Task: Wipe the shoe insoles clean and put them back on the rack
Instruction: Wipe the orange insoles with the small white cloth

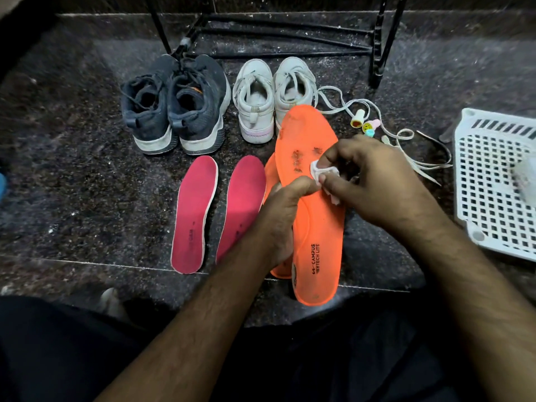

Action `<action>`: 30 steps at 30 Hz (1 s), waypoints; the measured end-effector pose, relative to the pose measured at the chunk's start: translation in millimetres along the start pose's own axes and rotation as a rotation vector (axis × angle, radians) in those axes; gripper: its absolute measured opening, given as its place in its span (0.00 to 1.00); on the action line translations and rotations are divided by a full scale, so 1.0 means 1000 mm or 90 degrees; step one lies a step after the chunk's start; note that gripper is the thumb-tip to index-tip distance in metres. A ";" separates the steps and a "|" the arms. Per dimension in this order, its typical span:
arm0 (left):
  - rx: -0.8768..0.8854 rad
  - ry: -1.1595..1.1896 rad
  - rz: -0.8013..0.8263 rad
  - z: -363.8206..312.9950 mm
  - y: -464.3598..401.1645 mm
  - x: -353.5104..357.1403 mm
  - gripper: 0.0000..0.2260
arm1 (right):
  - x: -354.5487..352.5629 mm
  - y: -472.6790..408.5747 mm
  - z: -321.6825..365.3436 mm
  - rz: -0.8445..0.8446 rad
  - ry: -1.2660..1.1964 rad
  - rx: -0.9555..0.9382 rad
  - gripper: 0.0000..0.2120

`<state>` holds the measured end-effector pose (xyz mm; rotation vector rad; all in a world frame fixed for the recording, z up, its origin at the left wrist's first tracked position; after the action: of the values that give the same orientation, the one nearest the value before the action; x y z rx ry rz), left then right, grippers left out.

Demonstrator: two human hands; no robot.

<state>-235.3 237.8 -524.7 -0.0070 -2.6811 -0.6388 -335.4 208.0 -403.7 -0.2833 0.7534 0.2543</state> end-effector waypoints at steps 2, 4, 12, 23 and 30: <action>-0.012 0.014 -0.011 0.004 -0.001 -0.002 0.27 | -0.006 -0.002 -0.008 -0.021 0.018 0.023 0.06; -0.012 0.010 -0.024 0.005 0.000 -0.002 0.27 | -0.024 -0.002 -0.016 -0.092 0.024 0.053 0.05; 0.034 -0.003 -0.020 -0.001 0.001 -0.003 0.20 | -0.021 -0.003 -0.016 -0.086 0.079 0.038 0.05; 0.034 -0.008 -0.012 -0.001 0.004 0.003 0.13 | -0.026 -0.008 -0.007 -0.120 0.102 0.002 0.13; 0.092 -0.016 0.007 -0.005 -0.001 0.004 0.22 | -0.004 -0.009 0.006 -0.040 0.094 -0.057 0.13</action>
<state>-237.1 234.3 -520.0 0.0097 -2.7430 -0.4438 -331.7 200.6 -395.4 -0.4129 0.8782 0.2092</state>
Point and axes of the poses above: each hand's wrist, its own y-axis away from the middle knuckle, its own x-axis out of the palm, z = x × y, the point moved 10 cm from there along -y, towards the middle knuckle, and after that the axes turned 6 degrees about -y, right-handed, at the moved point
